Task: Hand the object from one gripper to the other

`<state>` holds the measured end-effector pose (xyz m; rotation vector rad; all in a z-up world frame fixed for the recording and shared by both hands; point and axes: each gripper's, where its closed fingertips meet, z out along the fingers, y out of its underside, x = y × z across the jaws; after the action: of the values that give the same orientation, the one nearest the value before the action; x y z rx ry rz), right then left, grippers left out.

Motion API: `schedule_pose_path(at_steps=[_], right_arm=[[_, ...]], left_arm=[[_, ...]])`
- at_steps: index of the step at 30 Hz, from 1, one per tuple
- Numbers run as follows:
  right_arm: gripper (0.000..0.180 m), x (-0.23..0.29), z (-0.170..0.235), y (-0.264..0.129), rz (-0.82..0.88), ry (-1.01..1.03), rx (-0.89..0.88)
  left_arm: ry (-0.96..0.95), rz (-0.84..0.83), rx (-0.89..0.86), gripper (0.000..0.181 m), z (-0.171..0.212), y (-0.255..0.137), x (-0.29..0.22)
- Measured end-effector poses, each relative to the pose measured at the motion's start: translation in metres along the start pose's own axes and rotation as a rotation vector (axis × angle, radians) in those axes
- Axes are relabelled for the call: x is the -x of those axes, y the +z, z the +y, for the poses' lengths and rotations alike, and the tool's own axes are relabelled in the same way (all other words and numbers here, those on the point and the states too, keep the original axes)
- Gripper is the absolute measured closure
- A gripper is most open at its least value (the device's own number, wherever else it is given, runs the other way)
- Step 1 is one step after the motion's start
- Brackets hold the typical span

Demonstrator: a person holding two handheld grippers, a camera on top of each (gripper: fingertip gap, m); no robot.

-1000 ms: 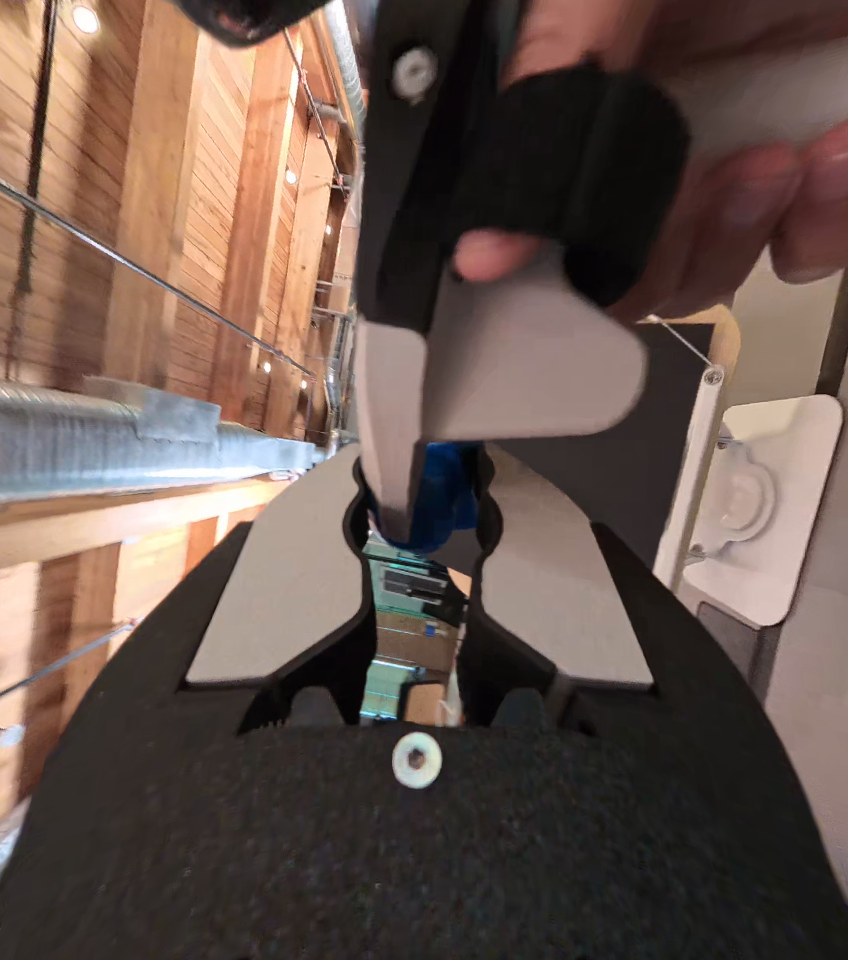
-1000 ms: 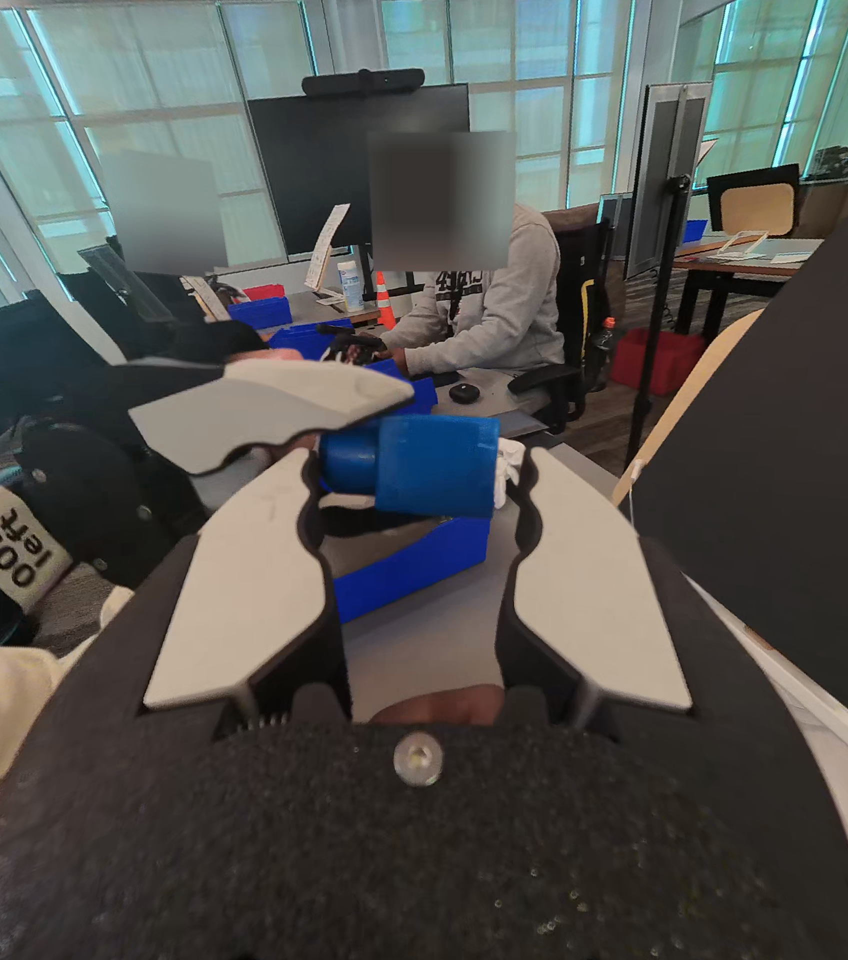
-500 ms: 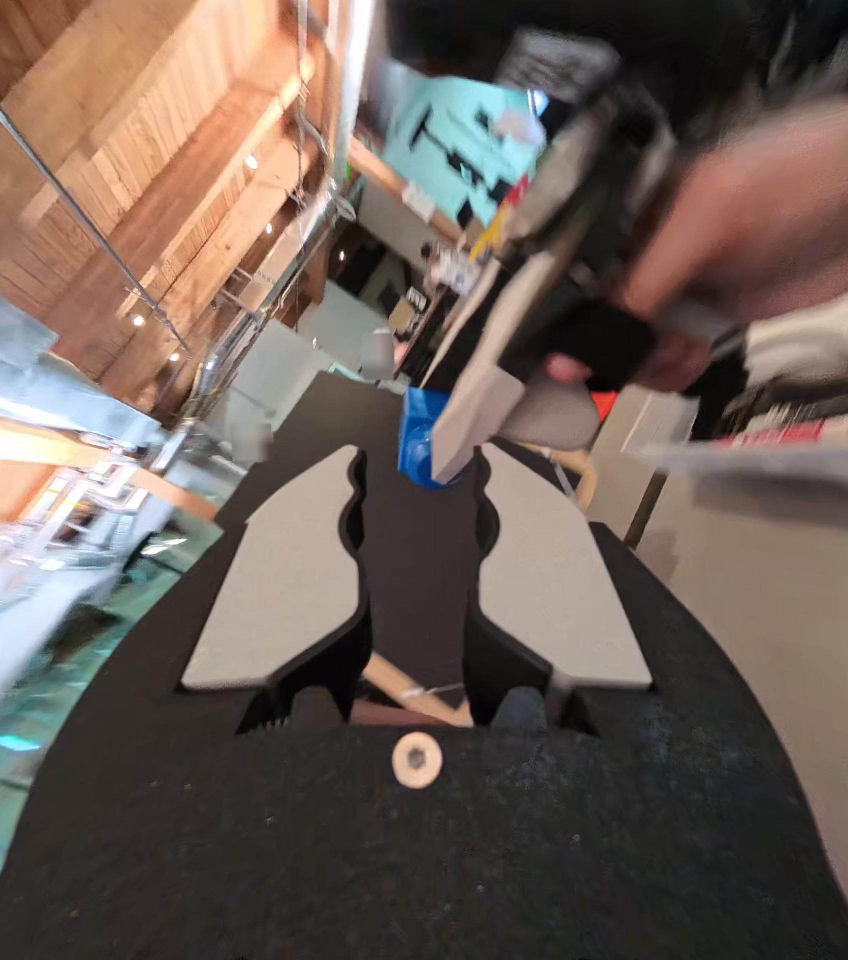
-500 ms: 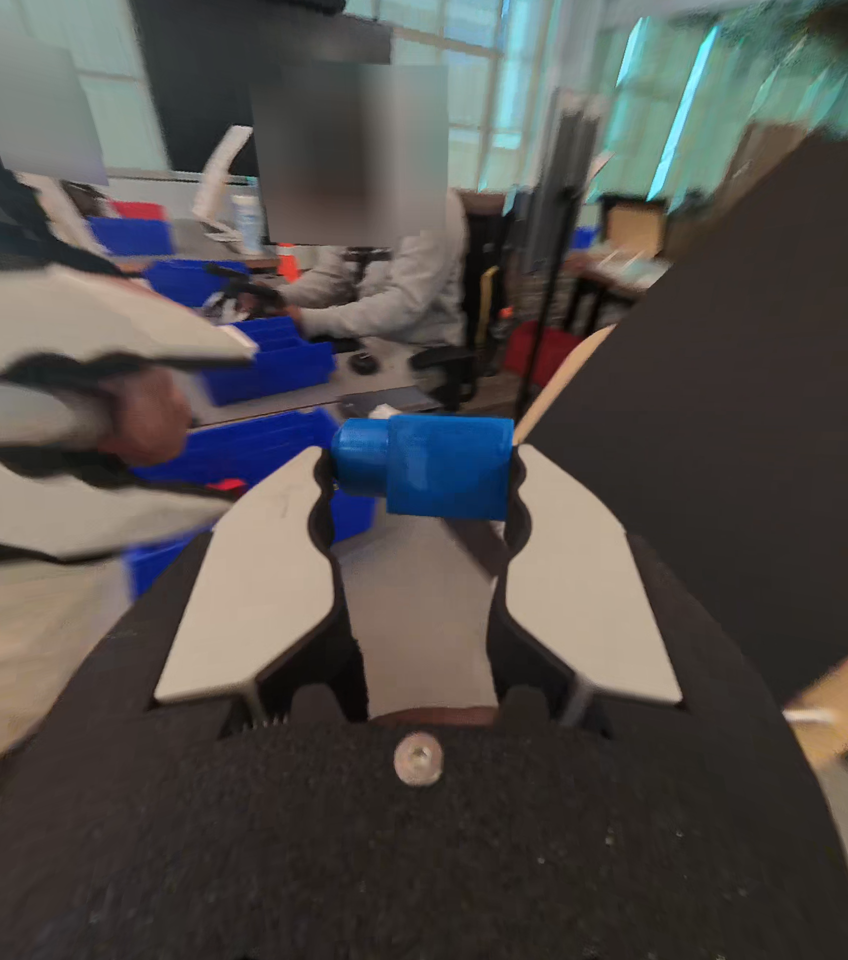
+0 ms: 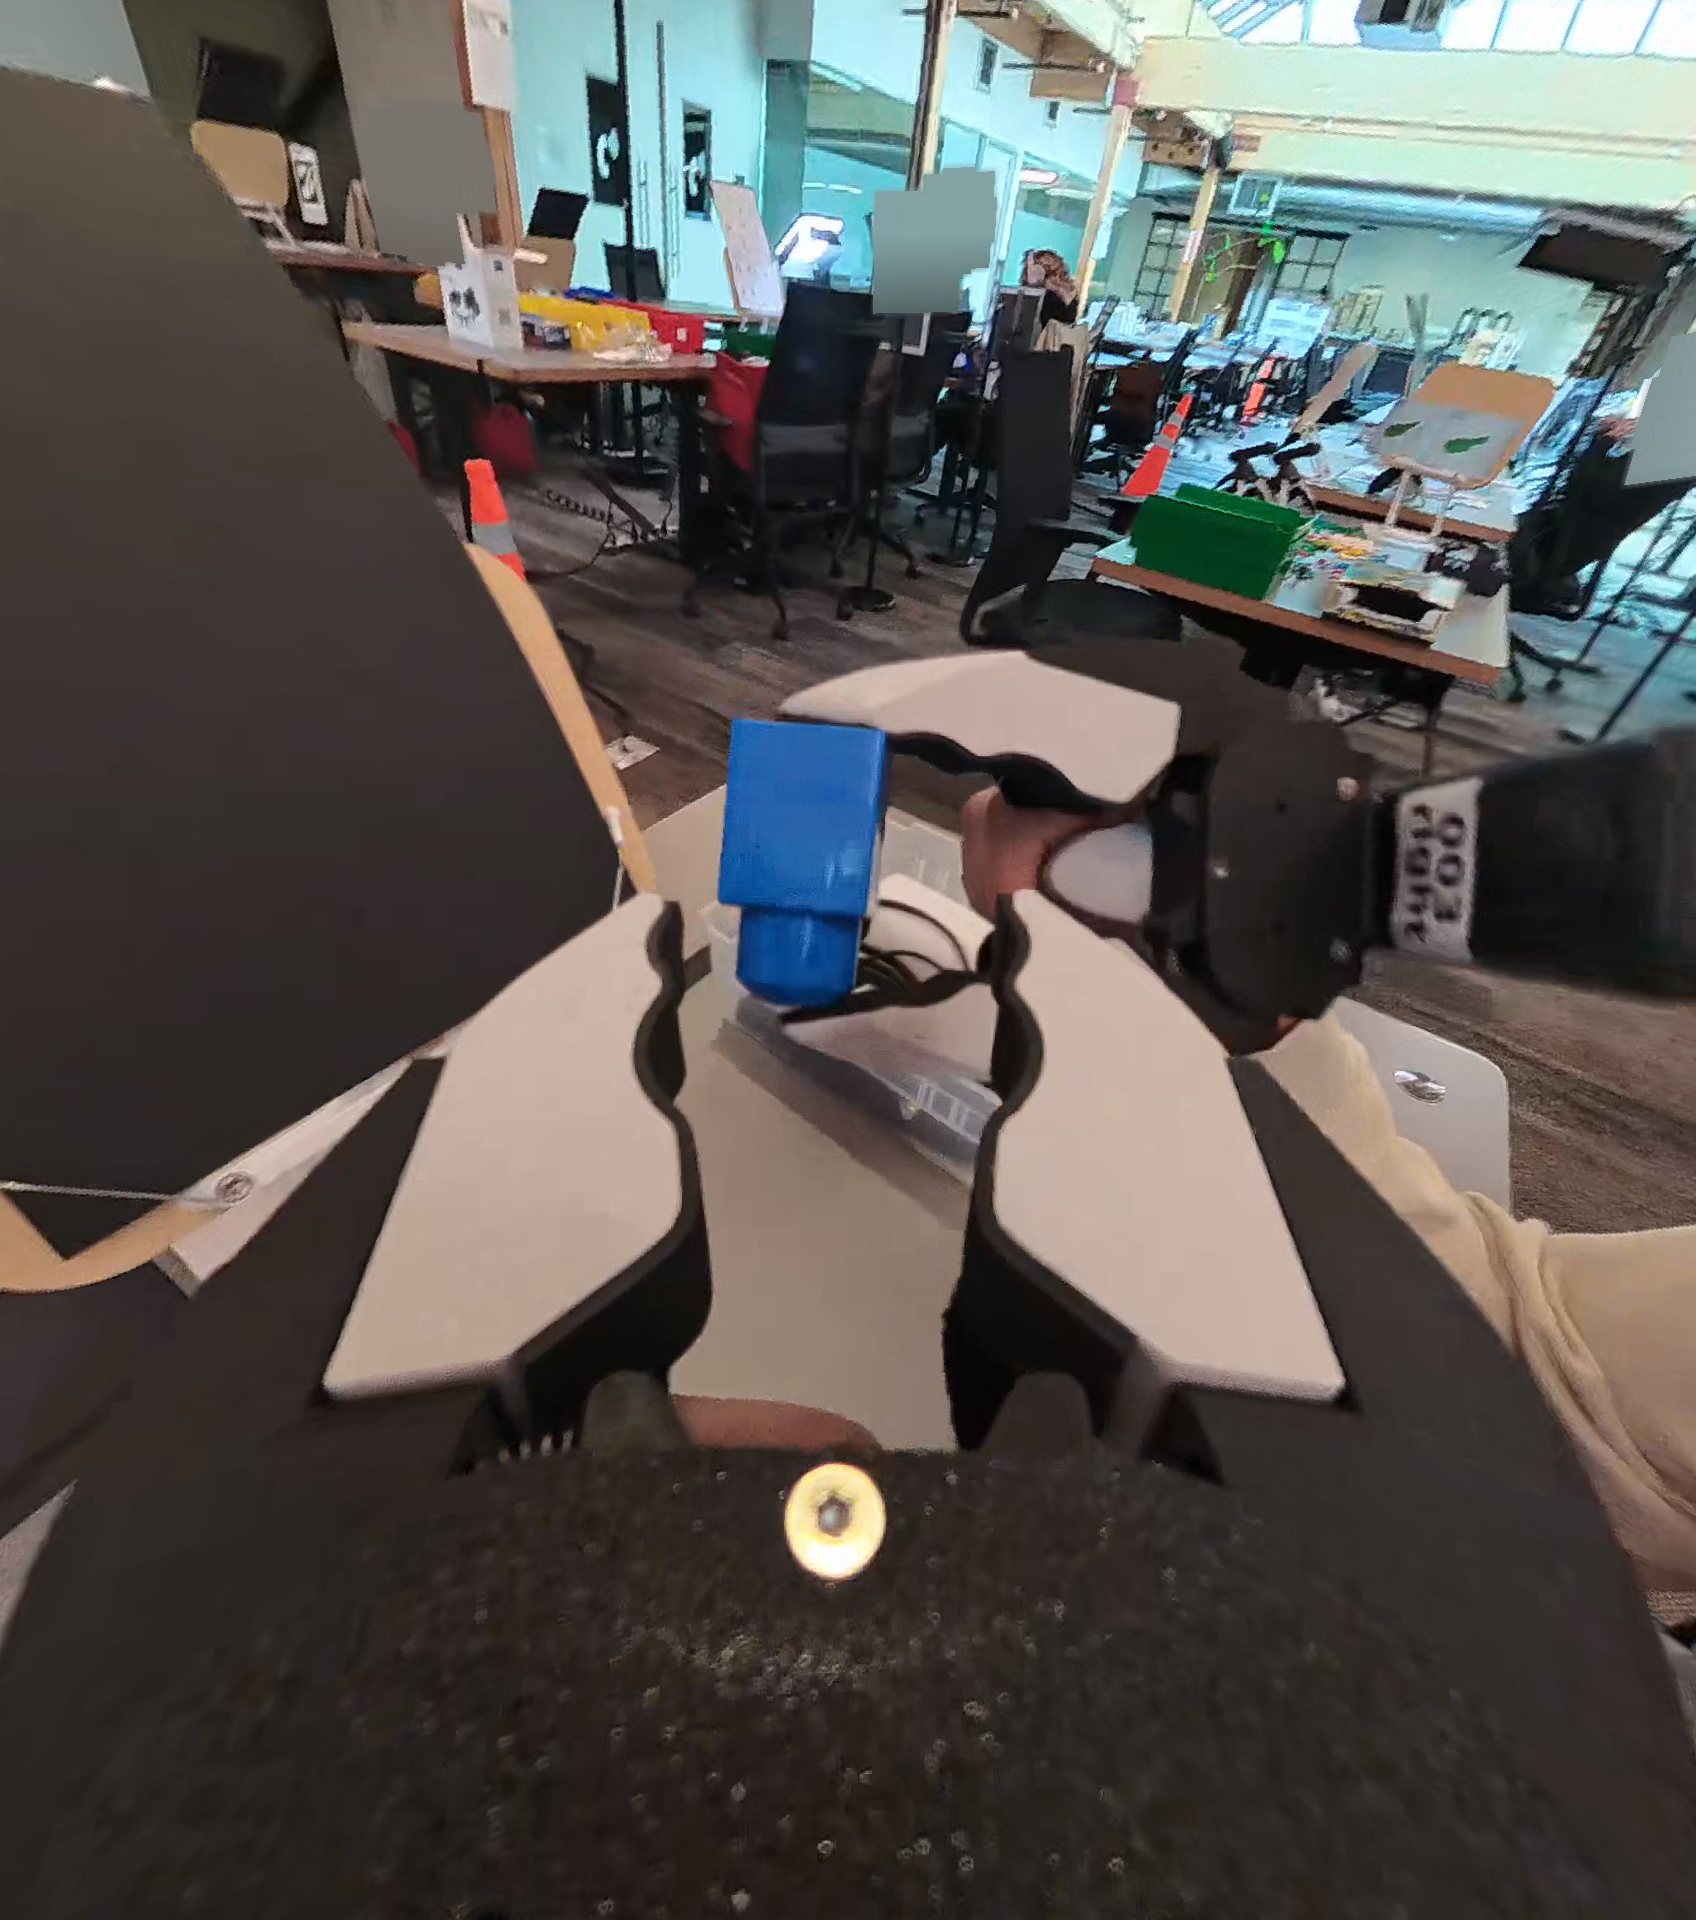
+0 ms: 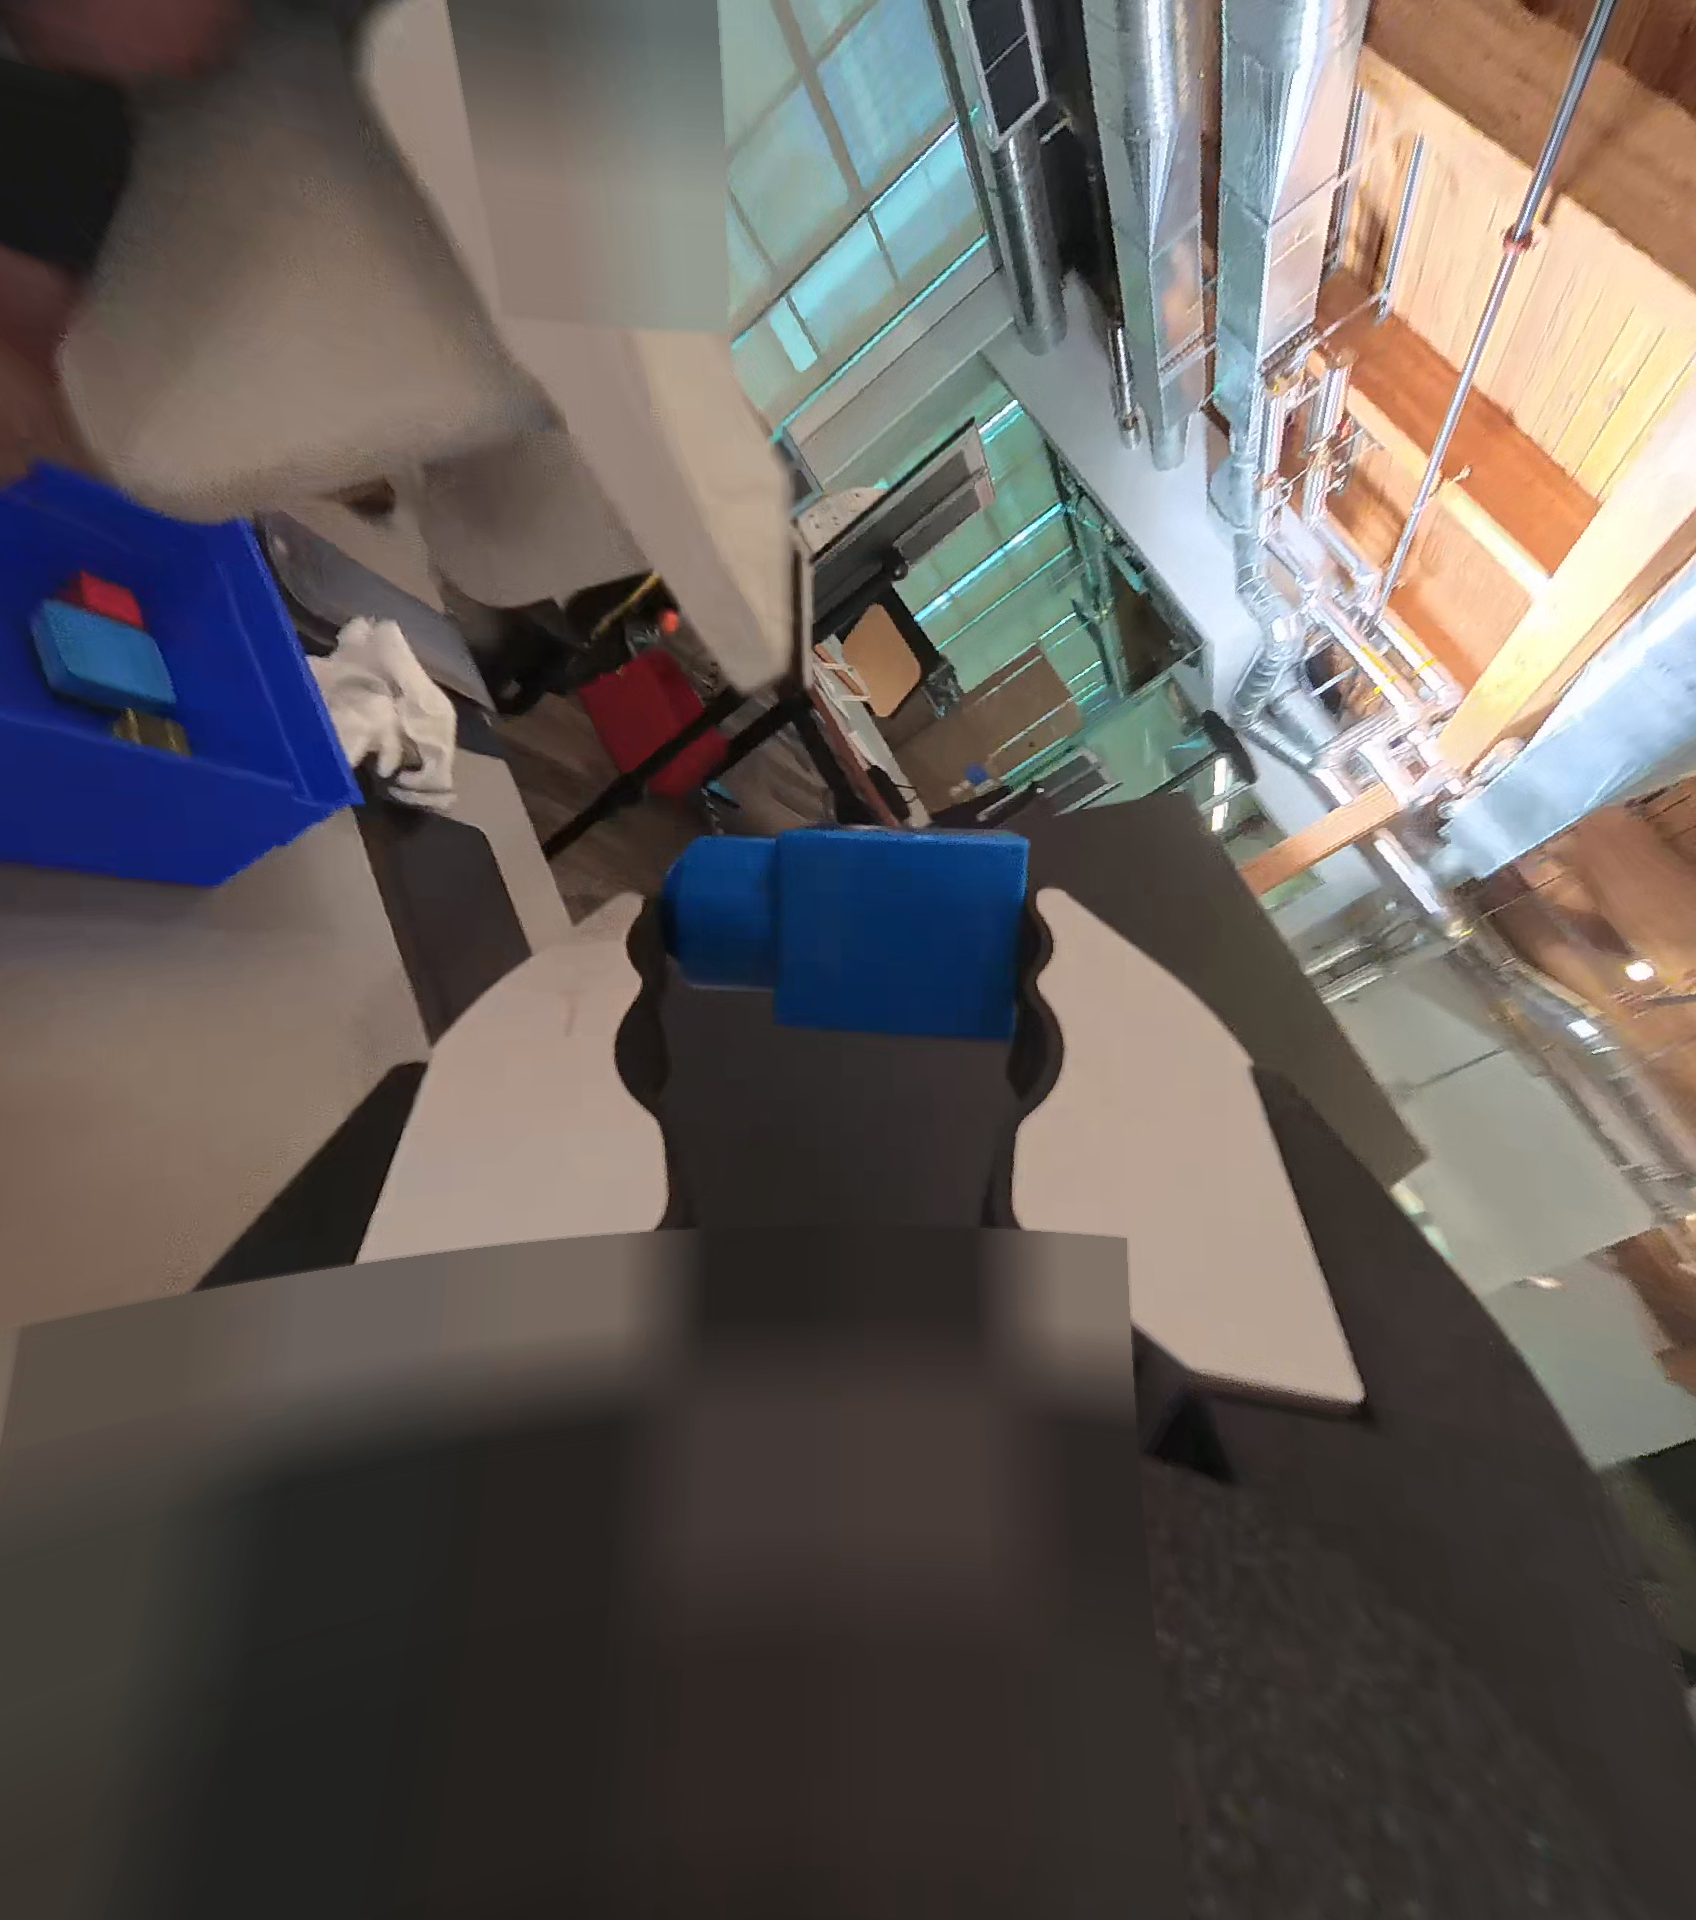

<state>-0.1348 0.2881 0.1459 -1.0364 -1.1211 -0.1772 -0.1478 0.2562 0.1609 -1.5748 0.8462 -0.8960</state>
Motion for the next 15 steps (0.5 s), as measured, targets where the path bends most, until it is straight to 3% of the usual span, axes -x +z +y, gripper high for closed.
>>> schedule_pose_path(at_steps=[6,8,15], right_arm=[[0.115,0.026,-0.019,0.009,-0.018,-0.120,-0.011],[0.115,0.032,-0.022,0.011,-0.023,-0.149,-0.009],[0.115,0.035,-0.025,0.013,-0.020,-0.108,-0.009]], left_arm=[[0.057,-0.094,0.056,0.129,0.011,0.002,0.017],[0.091,-0.066,0.073,0.146,0.014,0.003,0.014],[0.118,-0.026,0.115,0.147,0.017,0.000,0.017]])
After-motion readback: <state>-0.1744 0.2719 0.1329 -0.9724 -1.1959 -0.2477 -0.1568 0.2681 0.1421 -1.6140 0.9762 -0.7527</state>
